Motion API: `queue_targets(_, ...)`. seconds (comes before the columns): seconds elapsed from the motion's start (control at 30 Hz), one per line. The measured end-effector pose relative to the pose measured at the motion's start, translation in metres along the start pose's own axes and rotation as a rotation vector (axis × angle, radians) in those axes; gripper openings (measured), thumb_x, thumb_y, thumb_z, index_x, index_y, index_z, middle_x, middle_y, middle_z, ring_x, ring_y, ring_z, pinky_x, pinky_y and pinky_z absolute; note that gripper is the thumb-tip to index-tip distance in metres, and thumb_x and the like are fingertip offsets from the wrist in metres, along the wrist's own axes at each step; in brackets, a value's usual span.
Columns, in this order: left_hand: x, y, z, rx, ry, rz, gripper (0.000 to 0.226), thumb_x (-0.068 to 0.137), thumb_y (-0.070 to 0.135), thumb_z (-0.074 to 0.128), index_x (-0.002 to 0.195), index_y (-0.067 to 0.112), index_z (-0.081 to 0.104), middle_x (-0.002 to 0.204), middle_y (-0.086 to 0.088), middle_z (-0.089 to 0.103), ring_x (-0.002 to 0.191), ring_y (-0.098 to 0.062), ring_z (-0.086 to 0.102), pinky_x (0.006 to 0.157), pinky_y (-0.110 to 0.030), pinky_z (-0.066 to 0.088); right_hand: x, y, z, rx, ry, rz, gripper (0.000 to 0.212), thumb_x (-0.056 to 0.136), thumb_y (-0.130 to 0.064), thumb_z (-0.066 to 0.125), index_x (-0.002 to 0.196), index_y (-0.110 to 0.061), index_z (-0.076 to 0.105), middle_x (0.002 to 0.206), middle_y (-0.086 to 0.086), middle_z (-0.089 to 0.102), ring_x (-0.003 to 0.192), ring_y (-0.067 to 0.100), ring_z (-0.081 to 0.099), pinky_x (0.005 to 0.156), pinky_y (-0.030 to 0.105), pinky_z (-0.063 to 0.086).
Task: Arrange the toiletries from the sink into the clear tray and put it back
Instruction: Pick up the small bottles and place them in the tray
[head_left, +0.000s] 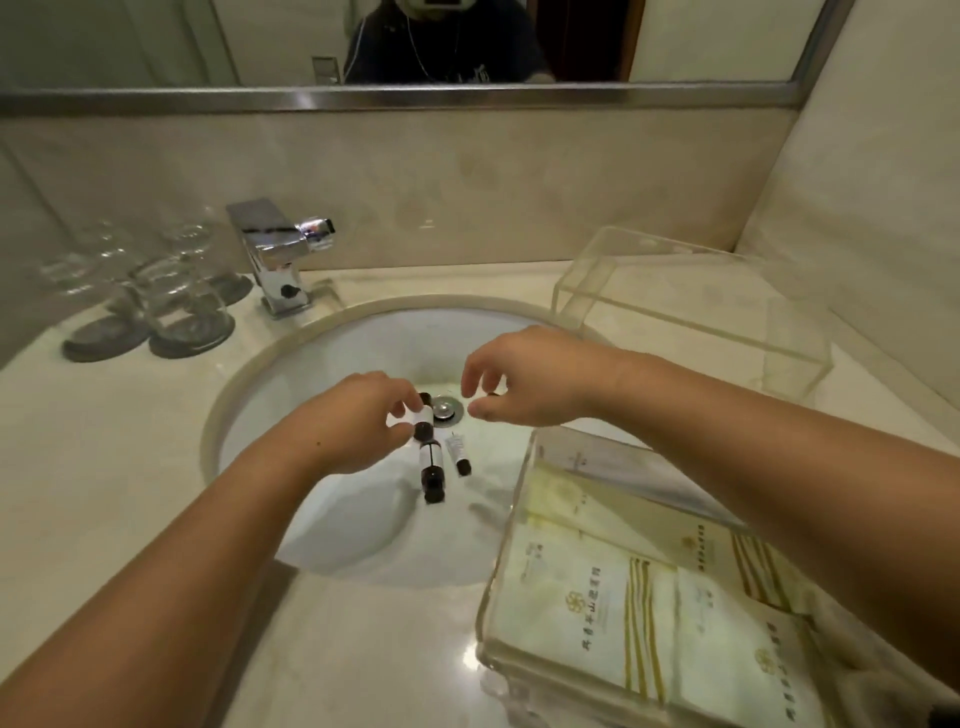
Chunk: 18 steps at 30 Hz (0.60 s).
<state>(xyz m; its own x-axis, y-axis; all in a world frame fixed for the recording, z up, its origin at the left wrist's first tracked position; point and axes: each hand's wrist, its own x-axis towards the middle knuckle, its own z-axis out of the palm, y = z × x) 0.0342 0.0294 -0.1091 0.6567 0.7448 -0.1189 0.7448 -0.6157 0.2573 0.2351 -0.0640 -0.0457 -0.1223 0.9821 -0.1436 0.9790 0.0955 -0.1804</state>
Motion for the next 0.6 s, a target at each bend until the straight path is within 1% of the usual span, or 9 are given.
queue_targets(0.07, 0.014, -0.011, 0.005, 0.024, -0.055, -0.027, 0.030, 0.098, 0.034, 0.061, 0.128, 0.034, 0.060, 0.109, 0.012, 0.055, 0.102, -0.013, 0.056, 0.094, -0.039, 0.053, 0.019, -0.003, 0.007, -0.036, -0.093, -0.020, 0.026, 0.092, -0.043, 0.061, 0.116, -0.036, 0.068, 0.112, -0.010, 0.065, 0.107, 0.018, 0.057, 0.092, 0.035, 0.049)
queue_targets(0.17, 0.034, -0.025, 0.011, 0.036, -0.126, -0.046, 0.036, 0.099, 0.030, 0.059, 0.134, 0.034, 0.056, 0.111, 0.010, 0.057, 0.099, -0.014, 0.053, 0.092, -0.035, 0.050, 0.047, -0.007, 0.020, -0.126, -0.220, -0.076, 0.028, 0.093, -0.035, 0.065, 0.121, -0.037, 0.068, 0.105, -0.010, 0.057, 0.112, 0.020, 0.056, 0.091, 0.035, 0.049)
queue_targets(0.23, 0.047, -0.032, 0.013, 0.034, -0.180, -0.054, 0.040, 0.100, 0.025, 0.056, 0.138, 0.036, 0.053, 0.116, 0.008, 0.059, 0.101, -0.016, 0.053, 0.092, -0.032, 0.048, 0.063, -0.009, 0.029, -0.192, -0.293, -0.130, 0.032, 0.094, -0.029, 0.065, 0.125, -0.036, 0.066, 0.107, -0.008, 0.057, 0.113, 0.020, 0.056, 0.088, 0.032, 0.047)
queue_targets(0.3, 0.059, -0.036, 0.015, 0.051, -0.233, -0.058, 0.044, 0.101, 0.021, 0.053, 0.140, 0.040, 0.050, 0.124, 0.004, 0.061, 0.107, -0.020, 0.056, 0.095, -0.036, 0.050, 0.076, -0.011, 0.038, -0.237, -0.364, -0.177, 0.038, 0.094, -0.025, 0.065, 0.130, -0.037, 0.062, 0.109, -0.005, 0.056, 0.114, 0.022, 0.057, 0.085, 0.033, 0.046)
queue_targets(0.4, 0.074, -0.040, 0.019, 0.057, -0.293, -0.056, 0.047, 0.099, 0.017, 0.048, 0.136, 0.046, 0.052, 0.123, 0.003, 0.063, 0.104, -0.021, 0.060, 0.091, -0.037, 0.053, 0.089, -0.013, 0.047, -0.239, -0.435, -0.206, 0.046, 0.094, -0.022, 0.066, 0.136, -0.038, 0.058, 0.099, -0.008, 0.044, 0.108, 0.021, 0.056, 0.081, 0.030, 0.039)
queue_targets(0.43, 0.077, -0.040, 0.020, 0.057, -0.315, -0.052, 0.049, 0.099, 0.016, 0.046, 0.136, 0.048, 0.052, 0.121, 0.004, 0.063, 0.102, -0.020, 0.061, 0.090, -0.037, 0.054, 0.093, -0.013, 0.049, -0.235, -0.455, -0.218, 0.047, 0.093, -0.021, 0.067, 0.137, -0.037, 0.057, 0.100, -0.008, 0.043, 0.110, 0.022, 0.056, 0.081, 0.029, 0.039)
queue_targets(0.5, 0.082, -0.039, 0.022, 0.066, -0.366, -0.043, 0.054, 0.099, 0.015, 0.043, 0.137, 0.053, 0.050, 0.120, 0.005, 0.064, 0.103, -0.019, 0.063, 0.093, -0.040, 0.055, 0.099, -0.014, 0.052, -0.236, -0.488, -0.238, 0.050, 0.093, -0.020, 0.067, 0.138, -0.037, 0.056, 0.103, -0.008, 0.041, 0.112, 0.020, 0.054, 0.083, 0.027, 0.037)
queue_targets(0.6, 0.089, -0.040, 0.026, 0.065, -0.415, -0.029, 0.055, 0.101, 0.016, 0.043, 0.136, 0.058, 0.049, 0.121, 0.006, 0.065, 0.106, -0.020, 0.063, 0.097, -0.043, 0.055, 0.107, -0.015, 0.058, -0.253, -0.526, -0.270, 0.052, 0.093, -0.017, 0.067, 0.140, -0.035, 0.055, 0.106, -0.010, 0.043, 0.102, 0.014, 0.048, 0.082, 0.025, 0.037)
